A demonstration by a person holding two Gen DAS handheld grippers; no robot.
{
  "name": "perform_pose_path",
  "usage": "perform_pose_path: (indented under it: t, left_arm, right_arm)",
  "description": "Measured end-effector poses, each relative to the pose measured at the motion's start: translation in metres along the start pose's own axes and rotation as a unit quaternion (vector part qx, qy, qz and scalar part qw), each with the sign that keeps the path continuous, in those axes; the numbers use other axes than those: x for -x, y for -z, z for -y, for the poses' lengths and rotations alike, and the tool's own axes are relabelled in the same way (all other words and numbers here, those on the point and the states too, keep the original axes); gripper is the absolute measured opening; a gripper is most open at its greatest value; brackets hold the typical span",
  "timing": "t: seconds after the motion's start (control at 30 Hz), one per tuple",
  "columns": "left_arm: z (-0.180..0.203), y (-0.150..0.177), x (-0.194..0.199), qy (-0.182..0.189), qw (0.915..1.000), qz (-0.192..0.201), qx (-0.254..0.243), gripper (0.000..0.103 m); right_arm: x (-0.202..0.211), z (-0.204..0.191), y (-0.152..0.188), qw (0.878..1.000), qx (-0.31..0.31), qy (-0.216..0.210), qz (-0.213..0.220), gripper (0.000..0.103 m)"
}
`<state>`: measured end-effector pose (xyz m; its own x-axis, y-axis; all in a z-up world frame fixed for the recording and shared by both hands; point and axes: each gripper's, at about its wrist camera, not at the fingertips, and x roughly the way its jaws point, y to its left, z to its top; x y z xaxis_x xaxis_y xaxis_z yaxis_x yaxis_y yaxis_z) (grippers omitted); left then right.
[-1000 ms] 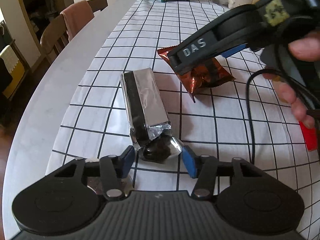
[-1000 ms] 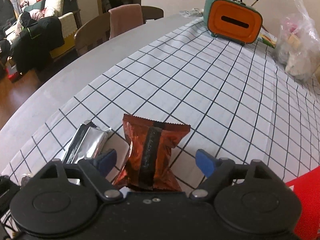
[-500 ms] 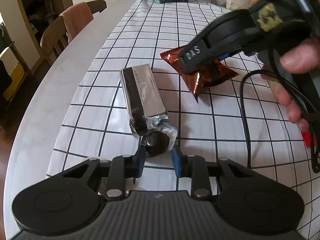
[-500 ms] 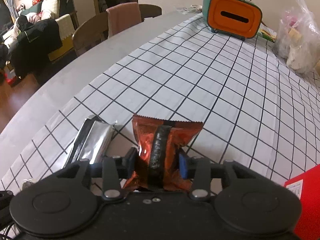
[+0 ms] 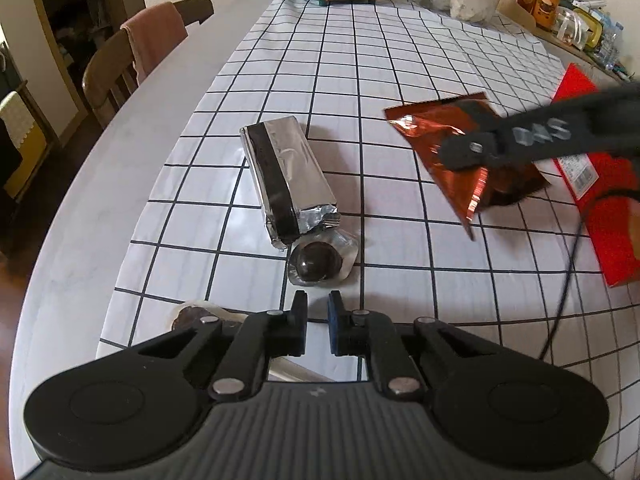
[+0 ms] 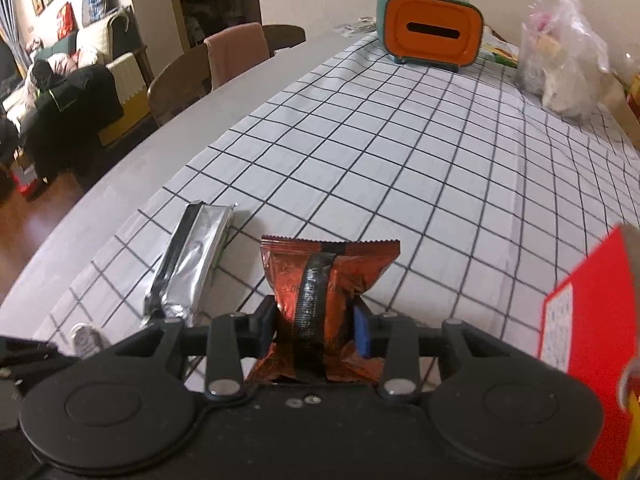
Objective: Organize snacks
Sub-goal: 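Grasp the red-brown chip bag with right tool while left tool lowers toward dark candy, then close the left tool on the dark round candy while right tool holds the chip bag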
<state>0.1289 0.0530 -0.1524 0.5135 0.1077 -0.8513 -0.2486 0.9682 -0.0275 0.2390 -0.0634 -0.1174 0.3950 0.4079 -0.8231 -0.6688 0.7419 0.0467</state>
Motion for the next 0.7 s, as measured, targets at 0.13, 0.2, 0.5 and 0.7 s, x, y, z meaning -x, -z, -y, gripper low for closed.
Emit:
perform_pose_path:
  t: [0.13, 0.2, 0.5, 0.7]
  left_arm:
    - [-0.002, -0.001, -0.001, 0.0, 1.0, -0.001, -0.006, 0.012]
    - [-0.004, -0.003, -0.003, 0.006, 1.0, -0.004, -0.005, 0.015]
    - [0.002, -0.012, -0.012, -0.01, 0.9991, 0.022, -0.034, 0.059]
    - [0.003, -0.016, -0.022, -0.013, 0.9975, 0.033, -0.062, 0.059]
  right_arm:
    - [0.02, 0.004, 0.011, 1.0, -0.018, -0.003, 0.009, 0.037]
    - [0.028, 0.007, 0.015, 0.999, -0.031, -0.005, 0.013, 0.037]
    - [0.058, 0.012, 0.041, 0.996, -0.085, -0.005, 0.03, 0.037]
    - [0.064, 0.014, 0.054, 0.993, -0.111, -0.001, 0.03, 0.037]
